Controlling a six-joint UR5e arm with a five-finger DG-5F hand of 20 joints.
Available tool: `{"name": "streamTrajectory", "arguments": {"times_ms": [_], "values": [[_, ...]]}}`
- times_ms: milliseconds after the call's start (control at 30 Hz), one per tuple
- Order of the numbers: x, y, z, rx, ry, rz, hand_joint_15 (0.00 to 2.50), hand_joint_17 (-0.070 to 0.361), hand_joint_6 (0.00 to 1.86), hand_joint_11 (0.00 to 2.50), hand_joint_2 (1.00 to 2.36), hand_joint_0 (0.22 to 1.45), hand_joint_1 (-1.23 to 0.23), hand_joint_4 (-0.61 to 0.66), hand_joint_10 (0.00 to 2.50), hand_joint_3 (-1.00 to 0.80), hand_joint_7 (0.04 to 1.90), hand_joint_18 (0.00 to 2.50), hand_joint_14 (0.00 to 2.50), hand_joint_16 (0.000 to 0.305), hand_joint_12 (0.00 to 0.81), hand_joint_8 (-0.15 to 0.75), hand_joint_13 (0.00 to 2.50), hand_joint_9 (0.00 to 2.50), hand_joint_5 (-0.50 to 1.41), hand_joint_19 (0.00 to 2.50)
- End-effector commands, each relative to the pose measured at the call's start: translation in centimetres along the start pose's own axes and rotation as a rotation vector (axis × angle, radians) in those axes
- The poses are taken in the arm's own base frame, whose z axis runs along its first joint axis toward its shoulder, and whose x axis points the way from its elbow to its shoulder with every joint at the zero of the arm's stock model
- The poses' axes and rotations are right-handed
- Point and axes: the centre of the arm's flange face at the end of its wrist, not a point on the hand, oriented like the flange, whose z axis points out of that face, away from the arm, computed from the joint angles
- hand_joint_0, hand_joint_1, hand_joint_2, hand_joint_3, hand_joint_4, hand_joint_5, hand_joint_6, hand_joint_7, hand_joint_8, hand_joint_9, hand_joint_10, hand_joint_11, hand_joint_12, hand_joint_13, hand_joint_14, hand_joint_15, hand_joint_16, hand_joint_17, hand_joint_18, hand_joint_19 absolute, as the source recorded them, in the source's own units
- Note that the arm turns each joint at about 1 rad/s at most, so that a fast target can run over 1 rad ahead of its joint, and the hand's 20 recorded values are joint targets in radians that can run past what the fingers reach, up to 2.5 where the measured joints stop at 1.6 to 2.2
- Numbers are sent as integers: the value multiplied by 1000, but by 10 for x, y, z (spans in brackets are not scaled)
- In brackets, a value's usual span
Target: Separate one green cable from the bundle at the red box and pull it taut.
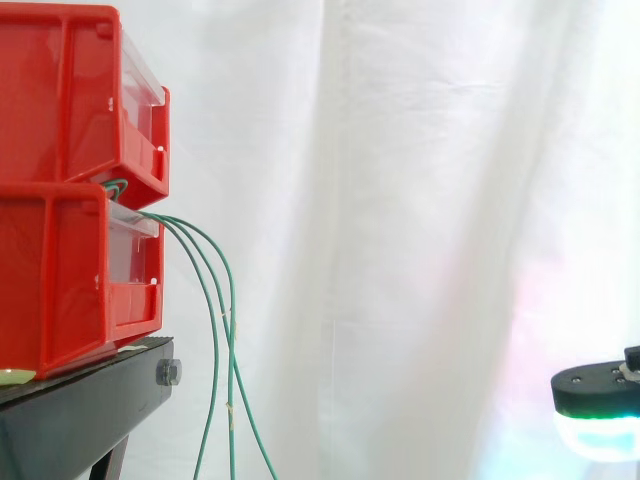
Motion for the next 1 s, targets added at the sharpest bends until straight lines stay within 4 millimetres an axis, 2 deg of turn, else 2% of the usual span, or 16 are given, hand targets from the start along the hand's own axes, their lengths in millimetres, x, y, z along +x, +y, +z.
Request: {"name": "streamTrajectory", "arguments": {"times_ms": [0, 167, 233, 333, 500, 533, 567, 700, 733, 833, 867, 900, 933, 967], "values": [[-1, 1, 1, -1, -3, -4, 436, 94, 502, 496, 1000, 518, -637, 150, 14, -500, 732, 445, 15, 42, 273, 238, 470, 586, -184, 754], [-3, 1, 3, 0, -3, 1, 451, 94, 502, 520, 1000, 538, -656, 147, 14, -500, 703, 475, 16, 42, 283, 235, 498, 633, -199, 752], [-2, 1, 2, 0, -2, 0, 451, 88, 502, 547, 1000, 552, -665, 146, 14, -500, 705, 521, 15, 39, 281, 228, 685, 817, -198, 755], [-1, 1, 3, -4, 2, 3, 565, 78, 502, 516, 1000, 576, -691, 135, 15, -500, 710, 508, 18, 35, 228, 224, 675, 890, -194, 794], [0, 0, 2, -6, 5, 0, 805, 78, 502, 605, 1000, 554, -652, 119, 17, -500, 702, 516, 19, 35, 324, 209, 908, 934, -190, 813], [0, 0, 2, -6, 4, -1, 743, 78, 502, 591, 1000, 546, -651, 113, 15, -500, 700, 499, 17, 35, 386, 192, 998, 884, -192, 795], [0, 0, 2, -5, 3, -2, 750, 78, 502, 620, 1000, 549, -655, 109, 19, -500, 700, 490, 16, 34, 402, 168, 1053, 914, -191, 789], [-2, 1, 2, -2, -2, -2, 761, 78, 502, 742, 1000, 566, -705, 107, 17, -500, 701, 516, 18, 35, 381, 132, 1091, 1012, -189, 758], [-2, 1, 2, -3, -2, -1, 799, 83, 502, 948, 1000, 564, -728, 118, 19, -500, 709, 599, 22, 37, 336, 163, 1023, 1093, -184, 759], [-2, 1, 2, -2, -1, -1, 1028, 91, 502, 1459, 1000, 554, -719, 129, 8, -500, 724, 729, 24, 40, 280, 163, 1180, 1422, -161, 827], [-2, 1, 3, -4, -1, -1, 1021, 91, 502, 1400, 1000, 552, -717, 133, 10, -500, 711, 741, 23, 40, 283, 165, 1248, 1443, -154, 825], [-2, 1, 3, -4, -1, -1, 987, 91, 502, 1180, 1000, 553, -715, 138, 19, -500, 703, 745, 24, 40, 290, 167, 1251, 1427, -153, 815], [-1, 1, 3, -5, 0, 3, 902, 91, 502, 850, 1000, 552, -708, 145, 20, -500, 683, 736, 22, 40, 314, 162, 1274, 1343, -153, 791], [-2, 1, 3, -6, -1, 3, 818, 90, 502, 698, 1000, 549, -698, 134, 19, -500, 666, 696, 22, 40, 340, 143, 1238, 1264, -163, 771]]}}
